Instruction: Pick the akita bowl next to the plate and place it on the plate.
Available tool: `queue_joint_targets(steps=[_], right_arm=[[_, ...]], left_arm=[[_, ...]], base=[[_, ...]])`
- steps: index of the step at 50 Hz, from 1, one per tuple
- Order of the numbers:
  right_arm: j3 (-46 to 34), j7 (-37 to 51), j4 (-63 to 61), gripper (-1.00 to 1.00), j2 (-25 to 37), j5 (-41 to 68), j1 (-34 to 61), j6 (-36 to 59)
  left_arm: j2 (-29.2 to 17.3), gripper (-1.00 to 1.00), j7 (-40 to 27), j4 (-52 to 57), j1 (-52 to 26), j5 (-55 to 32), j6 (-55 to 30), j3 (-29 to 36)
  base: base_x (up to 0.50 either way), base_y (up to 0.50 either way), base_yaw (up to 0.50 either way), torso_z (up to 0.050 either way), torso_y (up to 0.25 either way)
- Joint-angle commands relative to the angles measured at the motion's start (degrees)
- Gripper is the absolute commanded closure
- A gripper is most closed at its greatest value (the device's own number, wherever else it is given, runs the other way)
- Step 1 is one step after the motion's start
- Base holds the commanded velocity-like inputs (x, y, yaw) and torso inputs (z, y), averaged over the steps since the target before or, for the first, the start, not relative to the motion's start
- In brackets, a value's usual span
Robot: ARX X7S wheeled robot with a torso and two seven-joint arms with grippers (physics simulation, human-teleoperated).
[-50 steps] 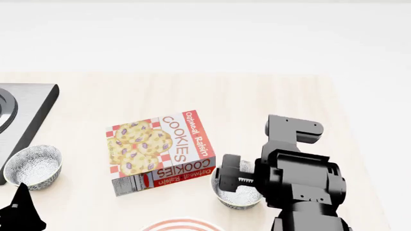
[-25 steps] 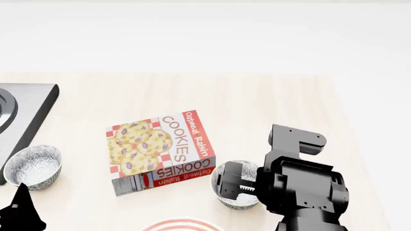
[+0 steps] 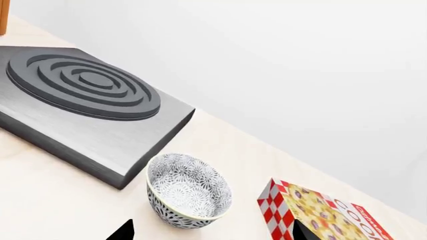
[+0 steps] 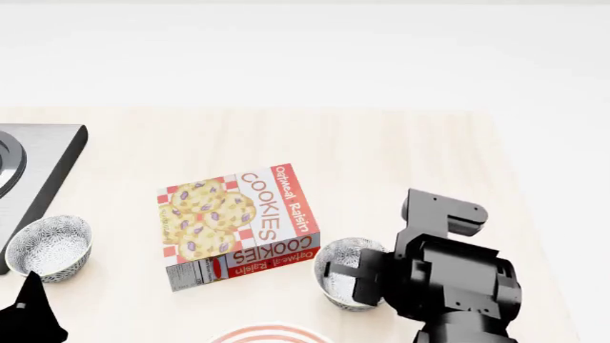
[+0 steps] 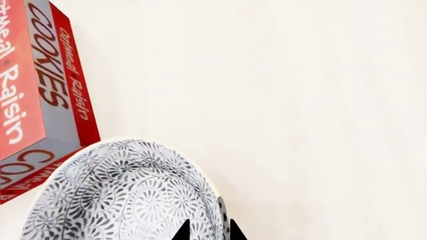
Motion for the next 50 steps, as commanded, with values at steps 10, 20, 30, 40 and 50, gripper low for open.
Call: queue_joint_targets(steps=[10, 20, 30, 40, 50], right_arm=[[-1.7, 1.2, 0.0, 1.00, 0.3, -1.2, 0.9, -5.3], [-3.2, -0.4, -8.4, 1.00, 1.1, -1.7, -0.7, -3.7], [-4.8, -1.0, -41.3, 1.00, 0.6, -1.9, -10.3, 13.3], [-6.4, -1.6, -54.7, 1.00, 1.0, -1.4, -13.2, 20.7], [-6.2, -1.8, -64.7, 1.00, 1.2, -0.2, -15.9, 27.3]], left_arm=[[-0.1, -1.00, 0.2, -1.0, -0.2, -0.1, 0.7, 0.4], [-0.2, -1.00, 0.3, -1.3, -0.3, -0.3, 1.0, 0.5], [-0.5, -1.00, -0.4, -0.1, 0.2, -0.6, 0.5, 0.7], [-0.5, -1.00, -0.4, -0.7, -0.2, -0.7, 0.7, 0.8], [-0.7, -1.00, -1.2, 0.6, 0.2, -1.2, 0.2, 1.0]], base=[[0.00, 0.00, 0.00, 0.000, 0.000], [0.00, 0.00, 0.00, 0.000, 0.000], [0.00, 0.00, 0.00, 0.000, 0.000], [0.00, 0.00, 0.00, 0.000, 0.000], [0.00, 0.00, 0.00, 0.000, 0.001]])
